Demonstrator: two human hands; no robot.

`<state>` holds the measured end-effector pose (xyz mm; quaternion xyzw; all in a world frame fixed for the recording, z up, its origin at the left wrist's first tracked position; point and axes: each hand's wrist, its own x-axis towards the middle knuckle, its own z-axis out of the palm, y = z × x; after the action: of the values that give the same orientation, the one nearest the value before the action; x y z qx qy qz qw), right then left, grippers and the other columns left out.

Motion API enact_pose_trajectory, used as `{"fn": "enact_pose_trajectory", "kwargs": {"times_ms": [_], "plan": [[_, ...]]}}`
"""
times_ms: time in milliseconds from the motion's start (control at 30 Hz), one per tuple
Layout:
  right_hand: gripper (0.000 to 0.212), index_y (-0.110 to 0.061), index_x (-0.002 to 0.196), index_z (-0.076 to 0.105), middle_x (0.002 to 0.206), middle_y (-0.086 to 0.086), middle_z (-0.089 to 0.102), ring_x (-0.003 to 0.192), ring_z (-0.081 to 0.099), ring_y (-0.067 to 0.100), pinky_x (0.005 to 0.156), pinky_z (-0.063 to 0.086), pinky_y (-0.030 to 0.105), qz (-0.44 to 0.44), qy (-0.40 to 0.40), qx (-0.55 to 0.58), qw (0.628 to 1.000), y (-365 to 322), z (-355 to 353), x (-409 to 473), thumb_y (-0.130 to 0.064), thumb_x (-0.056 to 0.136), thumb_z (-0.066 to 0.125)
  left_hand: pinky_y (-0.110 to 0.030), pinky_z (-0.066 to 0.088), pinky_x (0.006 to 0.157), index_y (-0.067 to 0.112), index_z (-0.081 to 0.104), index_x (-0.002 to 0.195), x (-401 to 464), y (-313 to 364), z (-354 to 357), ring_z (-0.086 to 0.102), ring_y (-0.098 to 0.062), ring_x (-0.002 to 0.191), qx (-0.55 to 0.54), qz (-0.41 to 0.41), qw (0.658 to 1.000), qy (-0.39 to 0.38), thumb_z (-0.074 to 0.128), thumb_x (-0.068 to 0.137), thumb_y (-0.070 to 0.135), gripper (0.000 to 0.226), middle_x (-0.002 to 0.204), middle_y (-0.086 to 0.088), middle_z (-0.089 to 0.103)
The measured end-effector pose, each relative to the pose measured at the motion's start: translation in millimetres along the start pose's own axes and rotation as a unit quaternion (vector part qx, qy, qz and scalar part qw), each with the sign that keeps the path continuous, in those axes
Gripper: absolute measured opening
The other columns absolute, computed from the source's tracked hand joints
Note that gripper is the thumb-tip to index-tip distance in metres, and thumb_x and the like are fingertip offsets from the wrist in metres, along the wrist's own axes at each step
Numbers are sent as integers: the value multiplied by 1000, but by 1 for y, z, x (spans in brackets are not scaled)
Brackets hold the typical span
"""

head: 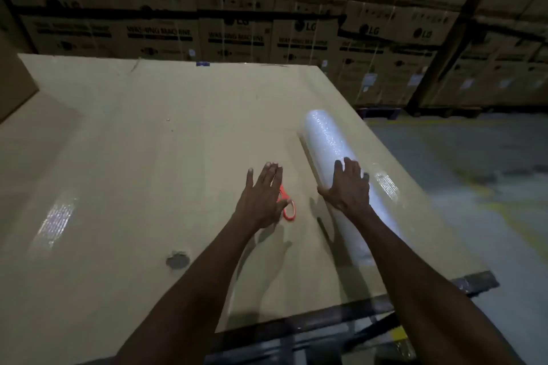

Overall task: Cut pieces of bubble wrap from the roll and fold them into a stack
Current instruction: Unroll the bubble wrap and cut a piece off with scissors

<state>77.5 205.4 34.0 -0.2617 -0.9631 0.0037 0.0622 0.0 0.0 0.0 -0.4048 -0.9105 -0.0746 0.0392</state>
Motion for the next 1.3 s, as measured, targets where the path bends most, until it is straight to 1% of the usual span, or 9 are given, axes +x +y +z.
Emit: {"fn": "enact_pose_trajectory", "kwargs": {"times_ms": [133, 267, 533, 667, 733, 900, 1067, 1233, 1300], "plan": [[107, -17, 155, 19, 158, 13, 21, 141, 29, 44, 104, 38, 63, 58, -67, 6, 996, 26, 6, 15, -64, 75, 74, -56, 2, 120, 6, 5, 158, 17, 25, 23, -2, -22, 154, -20, -15, 998, -54, 33, 103, 53, 78, 167, -10, 4], [127, -24, 160, 0, 159, 20, 16, 132, 40, 48, 98, 45, 57, 68, -79, 15, 994, 38, 20, 24, -65, 70, 80, -57, 1, 119, 5, 5, 158, 17, 33, 56, -1, -22, 154, -18, -35, 993, -108, 29, 103, 55, 78, 167, -10, 5], [122, -20, 161, 5, 145, 22, 34, 119, 48, 45, 84, 45, 44, 48, -71, 45, 995, 27, 19, 26, -46, 72, 85, -55, 11, 120, 10, 12, 159, 4, 17, 69, 2, -22, 154, -71, -39, 991, -105, 29, 106, 46, 66, 168, -6, 5], [124, -20, 162, 4, 145, 21, 35, 121, 47, 45, 92, 44, 47, 33, -86, 86, 992, -3, 17, 19, -49, 73, 85, -54, 22, 118, 8, 19, 157, -14, -14, 68, 13, -26, 153, -77, -58, 992, -79, 16, 101, 51, 71, 166, -9, 15], [122, -20, 162, 4, 147, 20, 35, 123, 47, 45, 94, 43, 47, 26, -93, 107, 990, -24, 15, 16, -48, 74, 84, -52, 21, 119, 7, 18, 157, -25, -34, 68, 13, -27, 153, -86, -86, 990, -75, 21, 103, 47, 67, 166, -11, 15], [116, -23, 160, 8, 146, 18, 38, 122, 49, 43, 95, 42, 46, 22, -106, 162, 981, -76, 11, 9, -48, 75, 82, -50, 14, 120, 8, 14, 158, -51, -89, 59, 8, -25, 154, -76, -145, 984, -67, 30, 106, 40, 63, 167, -10, 9], [112, -26, 158, 21, 142, 11, 49, 124, 55, 37, 101, 47, 45, 83, -145, 302, 938, -86, 4, 11, -59, 68, 79, -62, 11, 118, 1, 19, 156, -69, -127, 54, 12, -32, 153, -35, -186, 981, -48, 24, 105, 39, 64, 165, -18, 14], [77, -28, 128, 55, 120, -3, 68, 100, 70, 22, 94, 57, 49, 126, -187, 462, 858, -45, 1, 14, -57, 62, 82, -58, 0, 120, 4, 5, 158, -37, -89, 44, -4, -28, 154, -72, -122, 987, -76, 20, 107, 39, 65, 167, -13, 1], [83, -24, 134, 56, 129, 2, 67, 107, 69, 24, 97, 55, 46, 152, -174, 441, 867, -34, -5, 15, -60, 62, 77, -58, -2, 120, 8, 2, 159, -17, -59, 43, -8, -26, 154, -99, -84, 985, -111, 22, 108, 42, 65, 168, -8, -1]]}}
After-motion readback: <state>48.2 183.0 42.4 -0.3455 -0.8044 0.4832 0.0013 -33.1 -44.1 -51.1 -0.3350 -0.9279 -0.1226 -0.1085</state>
